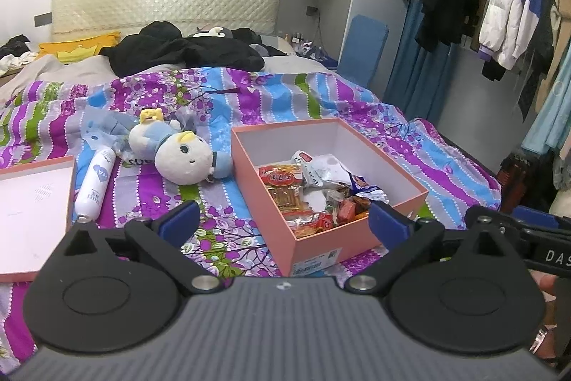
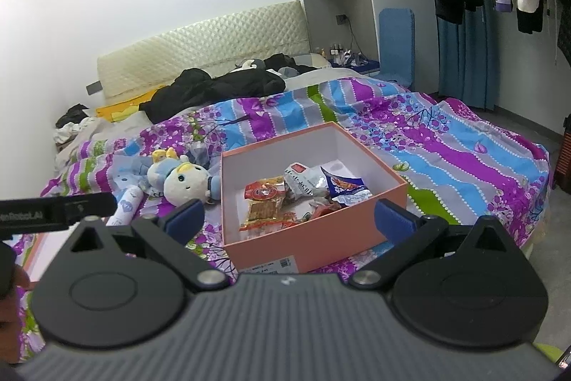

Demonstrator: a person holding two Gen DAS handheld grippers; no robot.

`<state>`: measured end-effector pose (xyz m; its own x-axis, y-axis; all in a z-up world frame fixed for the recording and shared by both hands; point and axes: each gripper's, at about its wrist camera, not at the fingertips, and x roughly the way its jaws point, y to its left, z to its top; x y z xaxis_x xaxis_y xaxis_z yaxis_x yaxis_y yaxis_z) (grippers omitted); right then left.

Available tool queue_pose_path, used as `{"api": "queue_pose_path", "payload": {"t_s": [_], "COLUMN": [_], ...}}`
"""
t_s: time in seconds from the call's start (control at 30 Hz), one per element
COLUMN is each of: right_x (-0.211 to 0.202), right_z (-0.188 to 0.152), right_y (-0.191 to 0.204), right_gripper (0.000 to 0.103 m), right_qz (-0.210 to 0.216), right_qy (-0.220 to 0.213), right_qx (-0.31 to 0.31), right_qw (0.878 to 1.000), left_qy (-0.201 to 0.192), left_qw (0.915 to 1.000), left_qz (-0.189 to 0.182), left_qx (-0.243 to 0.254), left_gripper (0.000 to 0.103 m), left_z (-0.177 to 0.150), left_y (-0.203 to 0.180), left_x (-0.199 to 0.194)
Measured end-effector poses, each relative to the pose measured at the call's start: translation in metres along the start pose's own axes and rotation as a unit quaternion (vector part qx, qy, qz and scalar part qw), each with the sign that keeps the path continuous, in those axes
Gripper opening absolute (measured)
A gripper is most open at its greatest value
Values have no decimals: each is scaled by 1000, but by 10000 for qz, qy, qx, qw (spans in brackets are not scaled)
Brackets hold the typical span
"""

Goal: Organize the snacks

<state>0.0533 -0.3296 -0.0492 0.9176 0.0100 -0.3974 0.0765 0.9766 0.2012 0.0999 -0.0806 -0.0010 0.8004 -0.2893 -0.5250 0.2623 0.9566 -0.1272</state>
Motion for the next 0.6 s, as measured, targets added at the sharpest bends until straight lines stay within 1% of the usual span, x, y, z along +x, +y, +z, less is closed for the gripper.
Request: {"api": "queue_pose_path", "payload": {"t_s": [0.1,0.23,0.6], "right_x": [1,1,3], "right_z": [0,1,4], "right_y": [-1,0,-1], "right_gripper": [103,103,103], "right_qz": [-18,-31,-26], "right_qy": [-16,-20,-18], "right_qx": [15,19,45], "right_qw": [10000,10000,10000], "left_qy": [61,133,144], "left_qw": [10000,9999,9999], "left_qz": [48,19,20], "left_qx": [19,-73,-72], "left_gripper": [102,102,102], "left_z": [2,4,5], "left_y": [-1,0,0], "left_x": [2,4,5]}}
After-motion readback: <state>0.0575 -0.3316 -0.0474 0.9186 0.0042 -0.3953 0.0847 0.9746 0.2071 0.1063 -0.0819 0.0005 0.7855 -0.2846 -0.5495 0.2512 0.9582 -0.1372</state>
